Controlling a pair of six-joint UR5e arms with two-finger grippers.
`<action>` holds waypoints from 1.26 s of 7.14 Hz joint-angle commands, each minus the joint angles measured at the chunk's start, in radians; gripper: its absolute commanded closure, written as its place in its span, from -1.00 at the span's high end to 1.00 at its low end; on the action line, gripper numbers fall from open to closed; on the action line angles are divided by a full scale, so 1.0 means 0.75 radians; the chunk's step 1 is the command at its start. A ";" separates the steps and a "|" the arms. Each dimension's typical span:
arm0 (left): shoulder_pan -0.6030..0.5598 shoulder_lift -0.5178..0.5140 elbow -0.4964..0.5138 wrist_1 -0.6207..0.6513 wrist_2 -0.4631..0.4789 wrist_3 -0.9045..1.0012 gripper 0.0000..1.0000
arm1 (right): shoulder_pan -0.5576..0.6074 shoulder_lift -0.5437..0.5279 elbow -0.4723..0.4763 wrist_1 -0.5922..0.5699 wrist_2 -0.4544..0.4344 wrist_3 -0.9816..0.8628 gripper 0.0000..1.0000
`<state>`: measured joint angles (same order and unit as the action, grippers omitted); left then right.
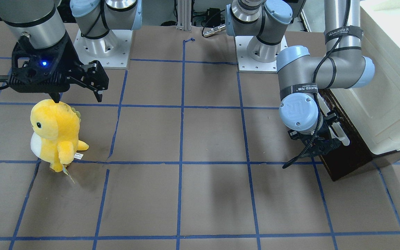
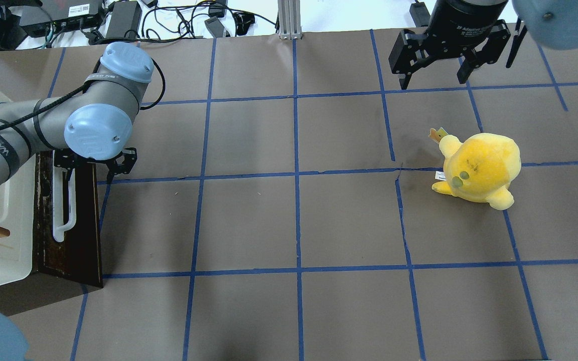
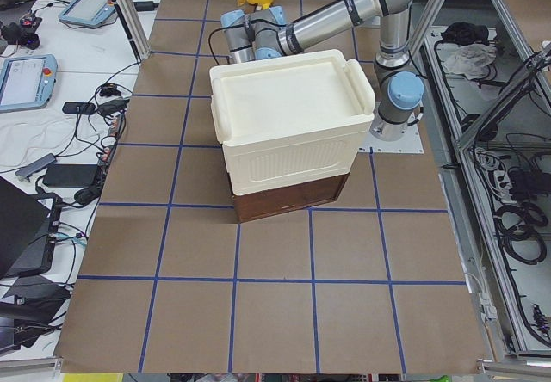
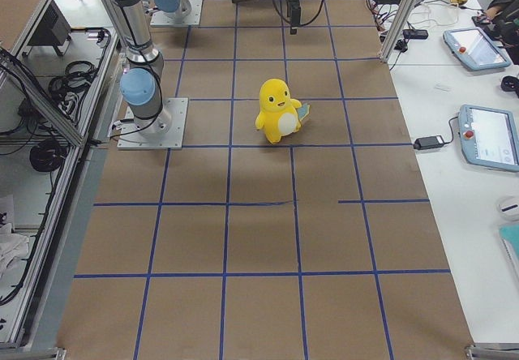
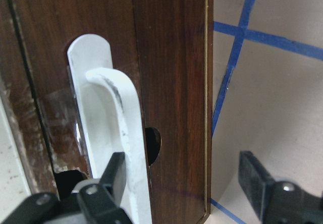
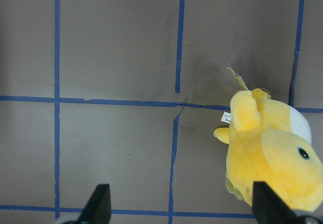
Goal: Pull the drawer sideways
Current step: 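Move the left gripper down toward the white drawer handle, then lower the left gripper around the white handle and close on it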
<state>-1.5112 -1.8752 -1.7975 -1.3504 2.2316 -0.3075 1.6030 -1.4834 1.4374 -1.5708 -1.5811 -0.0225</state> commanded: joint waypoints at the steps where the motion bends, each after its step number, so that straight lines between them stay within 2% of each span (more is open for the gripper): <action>1: 0.000 0.005 -0.003 -0.016 0.019 0.001 0.63 | 0.000 0.000 0.000 0.000 0.001 0.001 1.00; 9: 0.015 0.007 -0.048 -0.030 0.025 0.005 0.63 | 0.000 0.000 0.000 0.000 -0.001 0.001 1.00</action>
<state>-1.5017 -1.8686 -1.8315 -1.3729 2.2503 -0.3040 1.6030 -1.4834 1.4374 -1.5708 -1.5804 -0.0215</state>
